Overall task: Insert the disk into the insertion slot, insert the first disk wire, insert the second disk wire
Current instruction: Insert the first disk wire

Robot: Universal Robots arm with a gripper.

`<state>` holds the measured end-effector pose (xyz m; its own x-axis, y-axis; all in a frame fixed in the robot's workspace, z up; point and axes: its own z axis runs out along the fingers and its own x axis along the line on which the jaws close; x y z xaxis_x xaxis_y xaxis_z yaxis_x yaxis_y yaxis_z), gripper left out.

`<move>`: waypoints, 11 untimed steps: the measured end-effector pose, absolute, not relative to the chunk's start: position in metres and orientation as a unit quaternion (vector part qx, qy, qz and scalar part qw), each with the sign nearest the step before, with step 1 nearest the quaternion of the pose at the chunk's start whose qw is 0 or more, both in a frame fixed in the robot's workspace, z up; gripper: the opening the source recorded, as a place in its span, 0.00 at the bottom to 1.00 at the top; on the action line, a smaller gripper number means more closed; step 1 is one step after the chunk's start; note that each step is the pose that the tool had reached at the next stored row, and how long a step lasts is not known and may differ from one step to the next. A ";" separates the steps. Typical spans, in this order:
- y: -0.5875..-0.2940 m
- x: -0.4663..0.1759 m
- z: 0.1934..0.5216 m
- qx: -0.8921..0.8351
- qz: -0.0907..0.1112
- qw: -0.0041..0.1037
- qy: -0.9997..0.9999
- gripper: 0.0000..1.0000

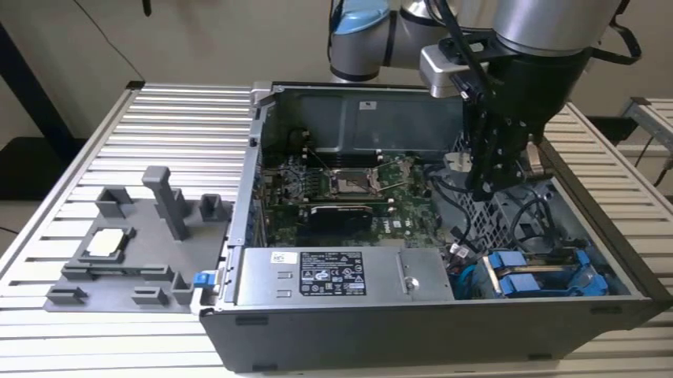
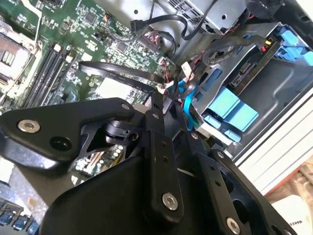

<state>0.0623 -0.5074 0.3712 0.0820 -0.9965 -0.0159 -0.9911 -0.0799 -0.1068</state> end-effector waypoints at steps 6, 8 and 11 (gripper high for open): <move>-0.507 0.062 0.371 -0.734 -0.030 0.045 0.677 0.17; -0.507 0.062 0.371 -0.734 -0.030 0.045 0.677 0.17; -0.507 0.062 0.371 -0.735 -0.030 0.045 0.676 0.17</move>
<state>0.0622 -0.5073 0.3712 0.0831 -0.9964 -0.0158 -0.9910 -0.0809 -0.1068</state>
